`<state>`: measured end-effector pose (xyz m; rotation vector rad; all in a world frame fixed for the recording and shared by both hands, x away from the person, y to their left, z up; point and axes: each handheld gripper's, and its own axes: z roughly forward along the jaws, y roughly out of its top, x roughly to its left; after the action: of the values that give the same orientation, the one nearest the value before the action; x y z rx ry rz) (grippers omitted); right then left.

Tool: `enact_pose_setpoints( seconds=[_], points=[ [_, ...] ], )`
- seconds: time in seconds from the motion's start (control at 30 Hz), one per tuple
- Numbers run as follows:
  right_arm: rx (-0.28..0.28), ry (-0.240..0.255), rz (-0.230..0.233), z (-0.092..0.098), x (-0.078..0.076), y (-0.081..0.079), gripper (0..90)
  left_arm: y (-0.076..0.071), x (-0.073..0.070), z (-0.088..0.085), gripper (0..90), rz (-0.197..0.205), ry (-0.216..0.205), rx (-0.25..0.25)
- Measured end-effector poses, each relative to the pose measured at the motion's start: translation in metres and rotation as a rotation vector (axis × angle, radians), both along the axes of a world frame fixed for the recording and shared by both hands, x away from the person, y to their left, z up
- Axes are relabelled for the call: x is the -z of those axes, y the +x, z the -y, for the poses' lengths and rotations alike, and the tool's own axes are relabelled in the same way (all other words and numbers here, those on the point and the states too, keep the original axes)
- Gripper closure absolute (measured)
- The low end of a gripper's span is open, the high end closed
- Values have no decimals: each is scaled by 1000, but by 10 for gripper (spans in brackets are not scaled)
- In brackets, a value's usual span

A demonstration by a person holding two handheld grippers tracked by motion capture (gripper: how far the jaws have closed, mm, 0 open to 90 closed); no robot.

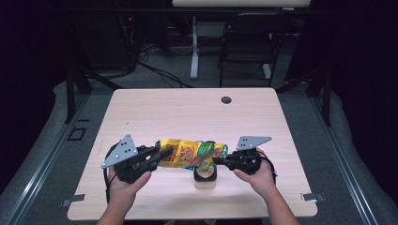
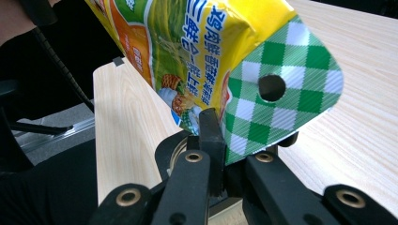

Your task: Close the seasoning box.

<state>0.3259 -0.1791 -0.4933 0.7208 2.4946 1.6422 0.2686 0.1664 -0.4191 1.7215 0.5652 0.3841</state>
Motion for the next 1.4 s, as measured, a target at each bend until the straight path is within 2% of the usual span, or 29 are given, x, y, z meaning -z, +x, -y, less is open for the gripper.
enact_pose_setpoints(
  seconds=[0.13, 0.57, 0.87, 1.17, 1.4],
  points=[
    [9, 8, 1, -4, 2, -1, 894, -1, -2, -1, 806, 4, 3, -3],
    [-45, 5, -16, -11, 3, -3, 896, -2, -6, -7, 806, 15, -9, -9],
    [-66, -5, -18, -8, -1, -3, 897, -1, -4, -7, 803, 10, -19, -7],
    [-66, -13, -14, -5, -4, -3, 897, 1, -1, -7, 800, -4, -15, -12],
    [-40, -4, -1, 0, -7, -2, 896, 1, 1, -4, 801, -4, -10, -6]
  ],
)
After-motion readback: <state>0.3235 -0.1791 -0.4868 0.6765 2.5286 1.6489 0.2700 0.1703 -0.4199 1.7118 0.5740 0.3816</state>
